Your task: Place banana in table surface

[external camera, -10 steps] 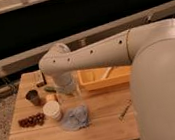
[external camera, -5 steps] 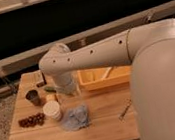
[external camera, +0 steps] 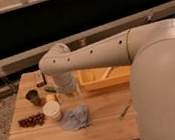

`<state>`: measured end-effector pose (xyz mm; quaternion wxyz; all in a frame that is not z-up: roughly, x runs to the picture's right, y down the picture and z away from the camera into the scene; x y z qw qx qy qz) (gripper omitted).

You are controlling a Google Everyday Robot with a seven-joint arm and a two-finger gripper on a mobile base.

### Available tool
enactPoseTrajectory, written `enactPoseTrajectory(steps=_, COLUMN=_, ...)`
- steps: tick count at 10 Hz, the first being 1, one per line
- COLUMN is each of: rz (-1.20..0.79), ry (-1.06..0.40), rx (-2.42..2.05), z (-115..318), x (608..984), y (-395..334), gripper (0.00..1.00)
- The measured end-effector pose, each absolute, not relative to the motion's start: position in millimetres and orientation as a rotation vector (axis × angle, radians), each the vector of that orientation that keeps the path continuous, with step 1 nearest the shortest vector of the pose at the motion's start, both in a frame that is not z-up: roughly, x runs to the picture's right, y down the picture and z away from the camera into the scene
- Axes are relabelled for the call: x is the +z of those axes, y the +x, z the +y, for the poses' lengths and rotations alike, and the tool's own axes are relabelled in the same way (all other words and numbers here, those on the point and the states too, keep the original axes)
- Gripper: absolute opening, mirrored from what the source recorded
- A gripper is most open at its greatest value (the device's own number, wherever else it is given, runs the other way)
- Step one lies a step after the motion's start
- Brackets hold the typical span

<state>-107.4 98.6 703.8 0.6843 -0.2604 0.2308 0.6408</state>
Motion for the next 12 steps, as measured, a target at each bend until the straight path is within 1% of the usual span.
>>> enactPoseTrajectory(steps=3, rz=0.515, ry=-0.561, rx=1.457, z=89, x=710, y=-94, gripper=0.65)
enactPoseTrajectory(steps=10, rz=0.537, ry=-0.468, rx=1.571, z=20, x=772, y=29, gripper=0.65)
enactPoseTrajectory(steps=12, rz=0.523, ry=-0.443, rx=1.589, z=5, x=790, y=44, gripper=0.65)
